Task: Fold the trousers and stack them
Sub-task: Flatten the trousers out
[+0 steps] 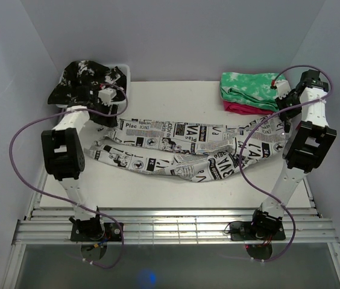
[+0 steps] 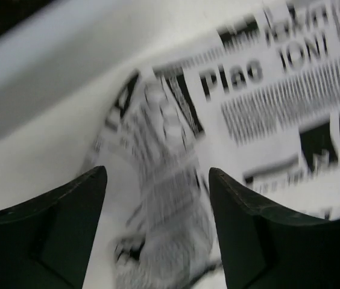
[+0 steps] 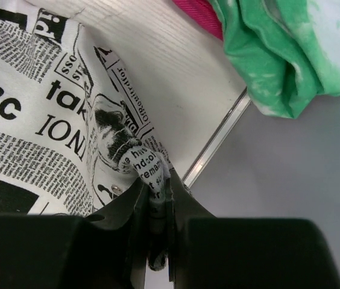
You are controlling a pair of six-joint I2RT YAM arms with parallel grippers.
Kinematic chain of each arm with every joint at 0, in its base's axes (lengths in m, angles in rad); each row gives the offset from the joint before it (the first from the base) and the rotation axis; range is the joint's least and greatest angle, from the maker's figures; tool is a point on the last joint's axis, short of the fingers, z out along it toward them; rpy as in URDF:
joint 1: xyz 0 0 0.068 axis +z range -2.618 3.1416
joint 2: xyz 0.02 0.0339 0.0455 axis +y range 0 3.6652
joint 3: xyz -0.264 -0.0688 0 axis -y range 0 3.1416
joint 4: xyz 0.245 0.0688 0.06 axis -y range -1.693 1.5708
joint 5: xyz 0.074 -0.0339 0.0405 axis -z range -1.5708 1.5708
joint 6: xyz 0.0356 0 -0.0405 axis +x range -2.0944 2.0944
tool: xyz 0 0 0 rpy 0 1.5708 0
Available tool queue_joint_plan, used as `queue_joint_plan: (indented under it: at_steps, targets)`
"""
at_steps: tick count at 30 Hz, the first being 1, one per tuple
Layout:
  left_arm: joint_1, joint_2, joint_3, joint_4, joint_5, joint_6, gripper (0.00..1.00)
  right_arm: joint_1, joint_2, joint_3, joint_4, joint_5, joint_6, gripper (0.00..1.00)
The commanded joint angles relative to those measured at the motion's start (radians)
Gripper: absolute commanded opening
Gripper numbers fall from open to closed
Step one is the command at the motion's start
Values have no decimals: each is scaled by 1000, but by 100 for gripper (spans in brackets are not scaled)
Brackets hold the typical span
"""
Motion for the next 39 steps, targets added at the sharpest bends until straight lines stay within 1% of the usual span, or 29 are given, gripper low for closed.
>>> queue_joint_plan:
  at_steps: [1, 3, 4, 5, 6, 7, 8, 9, 10, 14, 15, 17, 20, 21, 22, 23, 24, 25, 26, 28, 29, 31, 32, 33, 34, 35, 37, 38, 39]
  targets:
    - [132, -309, -114, -201, 249, 346, 82, -1, -40, 6, 37, 11, 64, 8]
    - [171, -371, -183, -386, 290, 545, 83, -1, -54, -8, 37, 2, 76, 8]
    - [215, -433, -215, -406, 281, 663, 83, -1, -58, -23, 42, 3, 79, 8]
    - [240, -455, -261, -432, 284, 734, 83, -1, -63, -28, 43, 5, 77, 8]
    - [274, -468, -278, -491, 265, 803, 83, -3, -68, -33, 42, 5, 79, 8]
    - [285, -474, -293, -509, 251, 857, 83, -3, -69, -37, 39, 5, 79, 8]
    - [292, -468, -315, -533, 243, 968, 82, -3, -71, -39, 36, 0, 80, 8]
    - [297, -460, -324, -558, 237, 1018, 80, -3, -72, -39, 31, -1, 84, 8]
    - [295, -453, -333, -546, 232, 1044, 79, -1, -72, -37, 26, -3, 84, 8]
    - [295, -367, -327, -497, 272, 1162, 79, -4, -80, -36, 6, -9, 84, 8]
    - [295, -356, -324, -461, 278, 1204, 79, -4, -90, -39, 2, -12, 79, 8]
    - [291, -330, -320, -431, 284, 1236, 79, -3, -101, -45, -3, -13, 76, 8]
    - [280, -276, -306, -433, 243, 1308, 77, -1, -98, -33, -24, -23, 71, 8]
    - [280, -269, -312, -444, 229, 1362, 75, -1, -97, -22, -30, -21, 71, 8]
    - [279, -271, -336, -455, 209, 1389, 73, -3, -97, -19, -35, -21, 71, 8]
    - [277, -278, -355, -472, 191, 1413, 64, -1, -100, -19, -40, -20, 68, 8]
    - [277, -285, -373, -479, 150, 1431, 56, -1, -103, -20, -40, -18, 65, 8]
    - [280, -307, -411, -489, 131, 1445, 43, -3, -115, -31, -37, -18, 64, 8]
    - [282, -319, -428, -489, 117, 1443, 38, -3, -115, -37, -37, -18, 61, 8]
    - [294, -369, -459, -515, 111, 1436, 31, -3, -137, -59, -34, -27, 59, 8]
    - [298, -392, -493, -530, 108, 1433, 26, -3, -152, -68, -34, -32, 56, 8]
    - [312, -449, -530, -544, 110, 1433, 21, -3, -169, -100, -21, -33, 47, 8]
    - [315, -509, -546, -550, 110, 1434, 19, -4, -183, -109, -18, -32, 44, 8]
    - [320, -537, -569, -582, 110, 1442, 9, -3, -186, -117, -17, -32, 41, 8]
    - [328, -563, -571, -605, 110, 1448, 4, -6, -192, -123, -18, -32, 39, 8]
    - [334, -618, -565, -666, 134, 1451, 0, -6, -201, -129, -20, -35, 38, 8]
    - [358, -662, -509, -755, 174, 1463, 0, -7, -213, -138, -18, -36, 27, 8]
    - [363, -679, -479, -859, 204, 1466, 0, -9, -227, -148, -18, -36, 22, 8]
    - [367, -701, -409, -901, 220, 1444, 0, -13, -233, -149, -17, -35, 21, 8]
